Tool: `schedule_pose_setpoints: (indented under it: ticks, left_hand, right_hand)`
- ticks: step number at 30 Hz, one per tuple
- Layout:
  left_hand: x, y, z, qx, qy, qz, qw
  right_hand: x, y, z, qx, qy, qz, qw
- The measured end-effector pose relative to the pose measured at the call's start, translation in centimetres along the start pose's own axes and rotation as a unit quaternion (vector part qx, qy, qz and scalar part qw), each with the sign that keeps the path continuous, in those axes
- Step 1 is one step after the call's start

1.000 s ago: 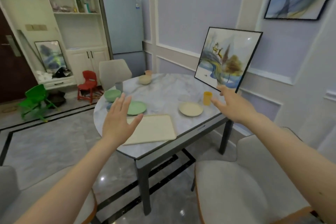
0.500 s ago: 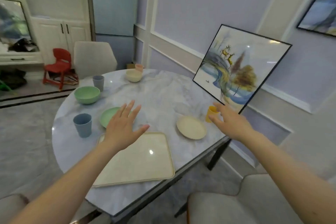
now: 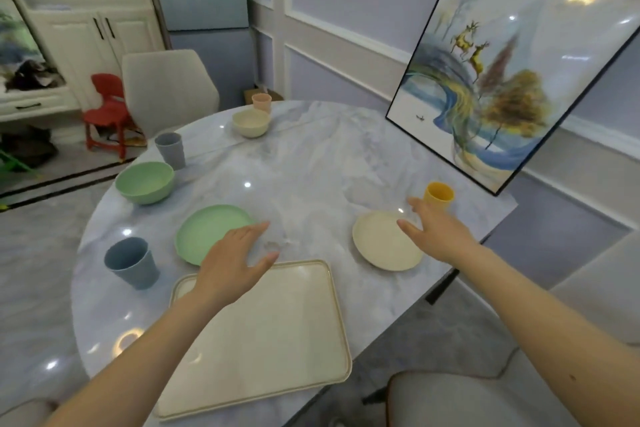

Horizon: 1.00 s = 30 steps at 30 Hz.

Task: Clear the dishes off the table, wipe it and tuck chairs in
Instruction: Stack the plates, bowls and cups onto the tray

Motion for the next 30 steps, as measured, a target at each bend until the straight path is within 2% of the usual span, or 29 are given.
schedule_pose_setpoints:
  ticks: [3, 9, 12, 17, 23, 30]
  left_hand:
    - [-1.1, -2.5, 4.0, -0.008, -0.008, -0.021, 1.0]
    - [-5.3, -11.1, 14.0, 0.052, -0.004, -0.008, 0.999]
    - [-6.9, -16.6, 17.7, 0.086, 0.031, 0.009, 0.996]
    - [-7.2, -23.6, 20.2, 0.14, 0.151, -0.044, 0.978]
    - [-6.4, -26.2, 21.0, 0.16, 0.227, -0.078, 0.958]
    - [-6.2, -27.7, 21.1, 0.17, 0.257, -0.114, 0.944]
  right_hand:
    - [-3.0, -0.2, 4.7, -0.008, -0.006, 0.021, 1.0]
    - [-11.0, -1.4, 12.8, -0.004, -0.018, 0.014, 1.0]
    - [-15.5, -1.0, 15.9, -0.02, -0.035, -0.022, 0.999]
    - [-20.4, -1.6, 19.9, -0.034, -0.037, -0.026, 0.998]
    - [-21.8, -3.7, 23.3, -0.021, -0.017, -0.028, 0.999]
    - [-22.1, -4.9, 25.3, 0.008, -0.016, -0.01, 1.0]
Point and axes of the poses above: each hand's wrist, its own z-axis towards the middle knuckle, its own y-axis out of the back of the hand, x = y × z, the point moved 5 cm from there along z, towards the middle knuckle, and after that the axes turned 3 degrees about x, right-handed, at the moved point
